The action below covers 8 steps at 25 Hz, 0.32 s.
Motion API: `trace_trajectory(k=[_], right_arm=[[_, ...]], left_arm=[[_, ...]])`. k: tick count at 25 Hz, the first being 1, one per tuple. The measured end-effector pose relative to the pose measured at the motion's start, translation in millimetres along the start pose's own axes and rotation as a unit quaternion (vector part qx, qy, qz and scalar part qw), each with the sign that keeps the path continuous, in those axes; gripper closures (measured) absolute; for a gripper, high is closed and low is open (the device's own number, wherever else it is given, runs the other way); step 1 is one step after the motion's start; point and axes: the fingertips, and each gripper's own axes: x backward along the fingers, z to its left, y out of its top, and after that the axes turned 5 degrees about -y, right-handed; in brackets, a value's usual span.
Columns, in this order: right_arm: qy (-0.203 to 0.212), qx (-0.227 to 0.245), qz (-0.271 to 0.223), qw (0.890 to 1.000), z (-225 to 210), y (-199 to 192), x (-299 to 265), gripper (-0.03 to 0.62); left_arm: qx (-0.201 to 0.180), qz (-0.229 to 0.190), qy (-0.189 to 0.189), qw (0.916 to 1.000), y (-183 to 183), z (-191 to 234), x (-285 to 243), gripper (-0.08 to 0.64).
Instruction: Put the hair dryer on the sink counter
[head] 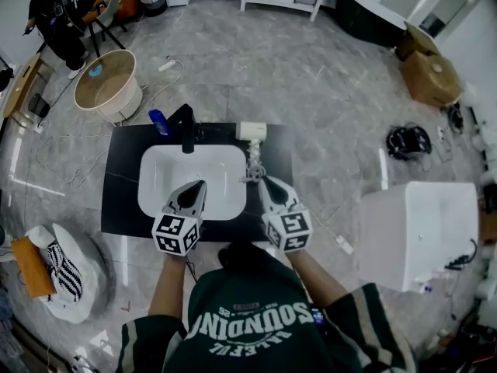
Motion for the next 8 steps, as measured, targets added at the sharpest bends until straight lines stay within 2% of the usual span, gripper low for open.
trace_trajectory(k=[8], right_arm=[[0.003, 0.002, 0.006, 1.0, -7.0, 0.0, -1.1, 0.591]], left_arm=[[0.003, 0.006, -0.001, 1.0, -2.1, -3.4, -7.6, 0.56]])
